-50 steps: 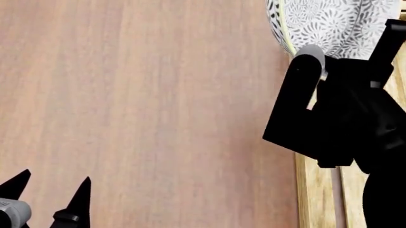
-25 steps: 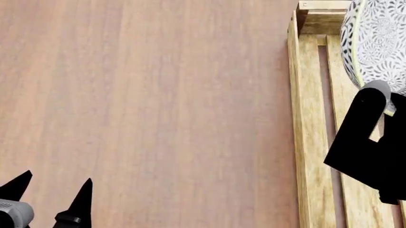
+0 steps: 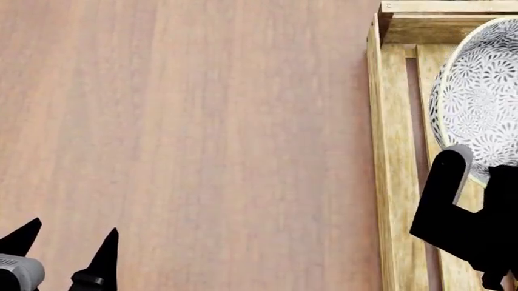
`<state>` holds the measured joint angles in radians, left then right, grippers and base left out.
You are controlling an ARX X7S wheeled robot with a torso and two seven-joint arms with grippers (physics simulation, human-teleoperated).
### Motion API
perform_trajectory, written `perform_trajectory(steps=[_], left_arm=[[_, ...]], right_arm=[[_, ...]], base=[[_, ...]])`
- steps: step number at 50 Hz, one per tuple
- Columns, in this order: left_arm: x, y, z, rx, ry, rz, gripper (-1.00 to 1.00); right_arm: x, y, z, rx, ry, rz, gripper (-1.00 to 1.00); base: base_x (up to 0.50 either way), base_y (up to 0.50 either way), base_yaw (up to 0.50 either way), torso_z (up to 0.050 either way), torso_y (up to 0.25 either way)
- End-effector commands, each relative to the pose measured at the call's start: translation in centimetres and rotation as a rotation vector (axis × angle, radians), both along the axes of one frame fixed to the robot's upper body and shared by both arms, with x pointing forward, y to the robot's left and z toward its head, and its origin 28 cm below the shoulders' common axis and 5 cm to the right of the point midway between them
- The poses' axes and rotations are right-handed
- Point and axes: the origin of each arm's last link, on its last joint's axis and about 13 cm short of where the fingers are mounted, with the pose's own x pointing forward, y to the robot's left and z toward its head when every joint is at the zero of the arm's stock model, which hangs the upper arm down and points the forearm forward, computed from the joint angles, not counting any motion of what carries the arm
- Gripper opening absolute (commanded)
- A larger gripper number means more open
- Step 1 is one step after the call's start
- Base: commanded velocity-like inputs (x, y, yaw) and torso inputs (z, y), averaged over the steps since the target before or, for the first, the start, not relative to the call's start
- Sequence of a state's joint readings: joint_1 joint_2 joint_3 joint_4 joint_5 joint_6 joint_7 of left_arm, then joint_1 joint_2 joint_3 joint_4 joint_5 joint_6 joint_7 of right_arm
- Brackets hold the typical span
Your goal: Pick up the bowl on the left and put it in the tray.
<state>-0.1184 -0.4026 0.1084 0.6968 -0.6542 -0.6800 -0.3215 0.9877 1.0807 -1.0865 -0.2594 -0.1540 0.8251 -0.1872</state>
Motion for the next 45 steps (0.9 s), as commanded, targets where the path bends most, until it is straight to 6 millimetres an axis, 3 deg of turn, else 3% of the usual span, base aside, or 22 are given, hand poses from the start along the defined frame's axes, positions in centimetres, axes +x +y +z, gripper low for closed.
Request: perform_trajectory(steps=[1,45], left_arm=[[0.0,0.0,0.0,0.002,0.001,0.000,1.00],[-0.1,0.1,-0.1,-0.002,0.001,0.002,1.00]], right_arm=[[1.1,-0.6,-0.9,-0.066,0.046,-0.034,-1.00],[3.4,0.0,-2.7,-0.052,0.013,-0.028,-1.00]], base=[[0.00,0.00,0.00,0.000,0.000],[0.00,0.00,0.00,0.000,0.000]])
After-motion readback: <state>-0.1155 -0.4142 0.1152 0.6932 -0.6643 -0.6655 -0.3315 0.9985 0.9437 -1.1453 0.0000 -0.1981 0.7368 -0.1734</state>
